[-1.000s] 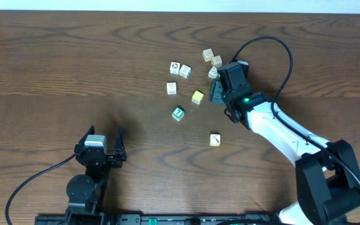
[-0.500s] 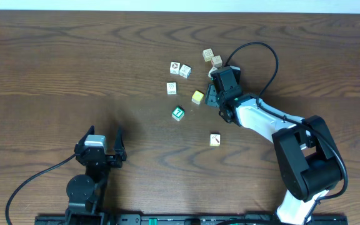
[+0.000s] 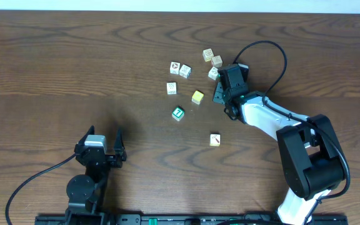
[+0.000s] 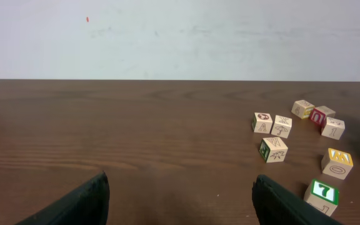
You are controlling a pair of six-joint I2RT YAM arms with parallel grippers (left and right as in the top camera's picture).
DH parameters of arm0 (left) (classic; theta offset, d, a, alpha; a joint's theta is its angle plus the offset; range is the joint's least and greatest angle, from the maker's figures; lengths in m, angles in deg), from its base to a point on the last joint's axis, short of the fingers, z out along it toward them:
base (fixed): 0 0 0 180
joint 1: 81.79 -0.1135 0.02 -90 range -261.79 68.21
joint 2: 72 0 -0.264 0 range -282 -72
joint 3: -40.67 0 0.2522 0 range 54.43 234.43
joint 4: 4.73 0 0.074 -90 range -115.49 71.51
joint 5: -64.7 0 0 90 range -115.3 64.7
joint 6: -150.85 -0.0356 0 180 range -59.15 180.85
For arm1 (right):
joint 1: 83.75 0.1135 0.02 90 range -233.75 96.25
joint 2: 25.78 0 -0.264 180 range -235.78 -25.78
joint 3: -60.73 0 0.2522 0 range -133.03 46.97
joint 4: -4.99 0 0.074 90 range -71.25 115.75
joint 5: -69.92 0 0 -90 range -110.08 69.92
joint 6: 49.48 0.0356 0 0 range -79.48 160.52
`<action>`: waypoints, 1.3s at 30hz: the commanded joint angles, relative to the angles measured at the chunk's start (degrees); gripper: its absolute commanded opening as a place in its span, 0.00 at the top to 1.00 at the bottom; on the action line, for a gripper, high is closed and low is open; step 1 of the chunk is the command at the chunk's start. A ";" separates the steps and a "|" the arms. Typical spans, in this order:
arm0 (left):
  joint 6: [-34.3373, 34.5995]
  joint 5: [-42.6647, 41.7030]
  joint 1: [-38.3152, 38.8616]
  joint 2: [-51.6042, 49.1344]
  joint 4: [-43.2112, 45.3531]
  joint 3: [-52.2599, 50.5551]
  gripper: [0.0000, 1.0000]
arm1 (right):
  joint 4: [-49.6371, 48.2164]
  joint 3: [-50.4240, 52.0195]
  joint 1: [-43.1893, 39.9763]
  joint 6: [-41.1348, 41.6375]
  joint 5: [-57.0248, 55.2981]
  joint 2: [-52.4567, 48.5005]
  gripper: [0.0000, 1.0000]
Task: Lift 4 blocks
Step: 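Move right gripper to the red M block and grasp it, then carry the red M block beside the blue-X block and lower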
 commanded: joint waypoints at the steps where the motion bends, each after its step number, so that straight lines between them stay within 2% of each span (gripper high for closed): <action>1: 0.31 0.90 0.11 0.24 -2.56 -0.66 0.27 | -0.13 -0.83 -0.33 0.61 0.79 -0.22 0.51; 9: 0.31 0.90 0.11 0.24 -2.56 -0.66 0.27 | 0.74 -0.83 0.04 0.42 3.23 -0.22 0.59; 14: 0.31 0.90 0.11 0.24 -2.56 -0.66 0.27 | 0.96 -0.83 0.15 -2.14 4.33 -0.22 0.70; 21: 0.31 0.90 0.11 0.24 -2.56 -0.66 0.27 | 1.53 -0.83 0.22 -6.08 6.34 -0.09 0.78; 30: 0.31 0.90 0.11 0.24 -2.56 -0.66 0.27 | 7.17 -0.83 0.20 -8.72 6.82 5.49 0.83; 39: 0.31 0.90 0.11 0.24 -2.56 -0.66 0.27 | 20.22 -0.83 0.20 -13.22 1.66 16.72 0.84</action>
